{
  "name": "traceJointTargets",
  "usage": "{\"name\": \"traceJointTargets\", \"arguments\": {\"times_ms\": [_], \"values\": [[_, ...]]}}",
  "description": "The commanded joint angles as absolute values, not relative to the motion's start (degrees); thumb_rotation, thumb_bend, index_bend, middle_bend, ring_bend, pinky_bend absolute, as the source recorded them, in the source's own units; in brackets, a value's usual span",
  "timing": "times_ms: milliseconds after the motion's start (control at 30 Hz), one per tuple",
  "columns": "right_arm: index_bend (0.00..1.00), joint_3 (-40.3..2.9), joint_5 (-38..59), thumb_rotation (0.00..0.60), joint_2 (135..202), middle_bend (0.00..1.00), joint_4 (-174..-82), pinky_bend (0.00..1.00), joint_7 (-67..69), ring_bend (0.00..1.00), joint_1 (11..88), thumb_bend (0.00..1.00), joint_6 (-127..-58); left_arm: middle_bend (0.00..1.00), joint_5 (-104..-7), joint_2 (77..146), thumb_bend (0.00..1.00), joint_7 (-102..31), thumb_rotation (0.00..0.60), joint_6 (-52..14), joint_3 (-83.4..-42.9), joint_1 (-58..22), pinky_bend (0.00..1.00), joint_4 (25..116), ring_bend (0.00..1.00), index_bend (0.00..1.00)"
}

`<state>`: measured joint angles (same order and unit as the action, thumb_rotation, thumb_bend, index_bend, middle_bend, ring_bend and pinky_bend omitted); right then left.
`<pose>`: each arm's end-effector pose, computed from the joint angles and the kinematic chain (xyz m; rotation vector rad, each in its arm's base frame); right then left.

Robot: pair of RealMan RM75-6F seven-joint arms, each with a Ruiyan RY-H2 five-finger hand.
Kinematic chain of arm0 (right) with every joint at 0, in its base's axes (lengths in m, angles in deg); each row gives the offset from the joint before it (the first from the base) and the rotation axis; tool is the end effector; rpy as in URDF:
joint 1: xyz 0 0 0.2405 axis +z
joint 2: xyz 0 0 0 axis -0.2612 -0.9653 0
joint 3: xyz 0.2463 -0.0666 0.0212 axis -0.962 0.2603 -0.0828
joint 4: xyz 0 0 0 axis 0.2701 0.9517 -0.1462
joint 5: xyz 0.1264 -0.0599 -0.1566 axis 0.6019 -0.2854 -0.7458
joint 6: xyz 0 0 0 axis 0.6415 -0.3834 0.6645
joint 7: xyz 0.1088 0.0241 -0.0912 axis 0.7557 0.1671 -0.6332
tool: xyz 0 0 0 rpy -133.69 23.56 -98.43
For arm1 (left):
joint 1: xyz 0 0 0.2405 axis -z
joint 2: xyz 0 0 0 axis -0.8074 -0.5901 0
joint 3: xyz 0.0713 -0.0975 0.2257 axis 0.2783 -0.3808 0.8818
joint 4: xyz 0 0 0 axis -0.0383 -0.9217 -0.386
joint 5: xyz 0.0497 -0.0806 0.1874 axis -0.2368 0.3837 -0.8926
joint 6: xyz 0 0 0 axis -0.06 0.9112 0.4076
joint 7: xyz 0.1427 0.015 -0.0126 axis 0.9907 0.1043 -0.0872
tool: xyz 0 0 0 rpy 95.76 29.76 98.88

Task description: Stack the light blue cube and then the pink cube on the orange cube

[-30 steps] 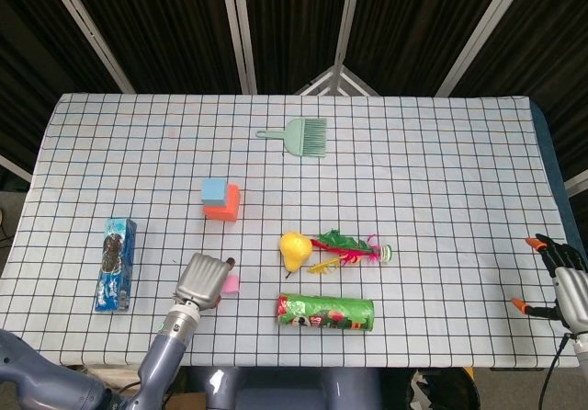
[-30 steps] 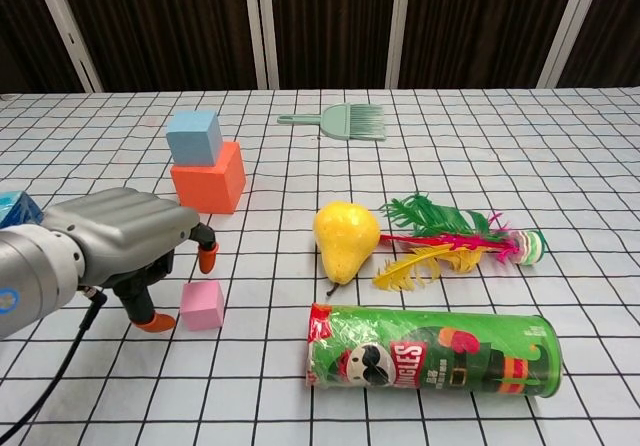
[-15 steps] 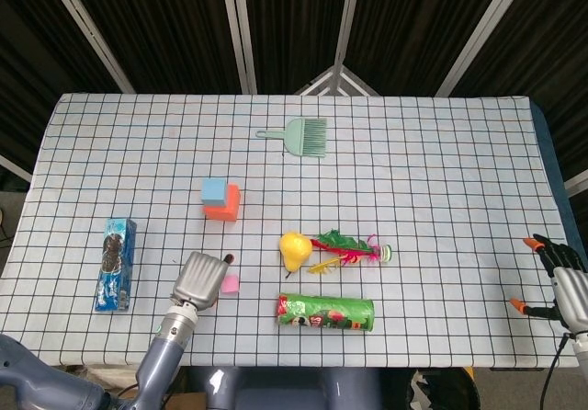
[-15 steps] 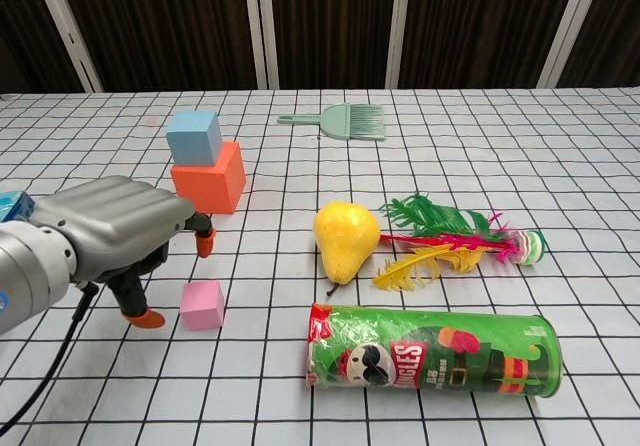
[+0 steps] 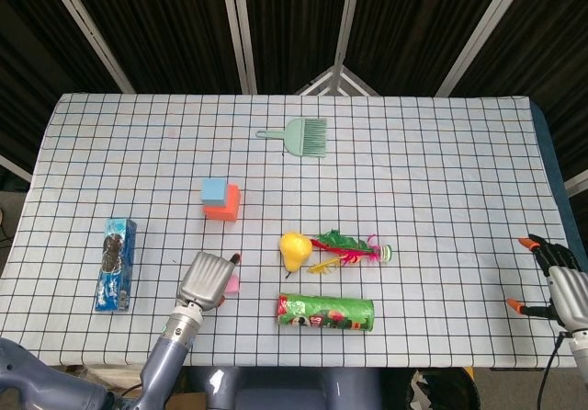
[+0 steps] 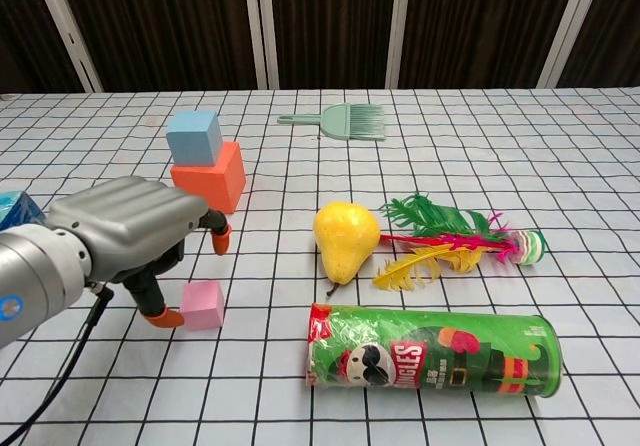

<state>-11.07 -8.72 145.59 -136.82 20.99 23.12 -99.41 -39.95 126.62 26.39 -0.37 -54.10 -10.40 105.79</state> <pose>-0.3637 -0.1986 0.1779 1.3387 -1.1938 0.8514 -0.1061 0.2365 -0.0468 -1.9228 -0.7567 -0.5795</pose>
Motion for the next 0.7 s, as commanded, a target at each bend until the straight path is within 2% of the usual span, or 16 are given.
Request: {"name": "traceJointTargets", "arguments": {"times_ms": [33, 467, 700], "values": [[0.14, -10.97, -8.85, 0.6, 145.52, 0.09, -136.83, 0.05, 21.3, 0.1, 23.23, 0.15, -99.23, 0.91, -41.2, 127.15, 0.14, 26.18, 0.6, -0.18, -54.34, -10.71, 0.88, 104.39, 0.77, 0.31], [0.14, -10.7, -9.15, 0.6, 145.32, 0.09, -136.62, 0.05, 22.51, 0.1, 23.42, 0.15, -98.88, 0.91, -41.8, 129.04, 0.14, 24.9, 0.6, -3.5, -55.97, -11.36, 0.88, 99.53, 0.77, 0.31], [0.14, -10.49, -9.51, 0.6, 145.46, 0.09, -136.54, 0.05, 22.93, 0.1, 23.68, 0.15, -98.55, 0.91, -43.78, 128.63, 0.14, 25.65, 0.6, -2.54, -56.03, -11.93, 0.88, 99.81, 0.77, 0.31]]}}
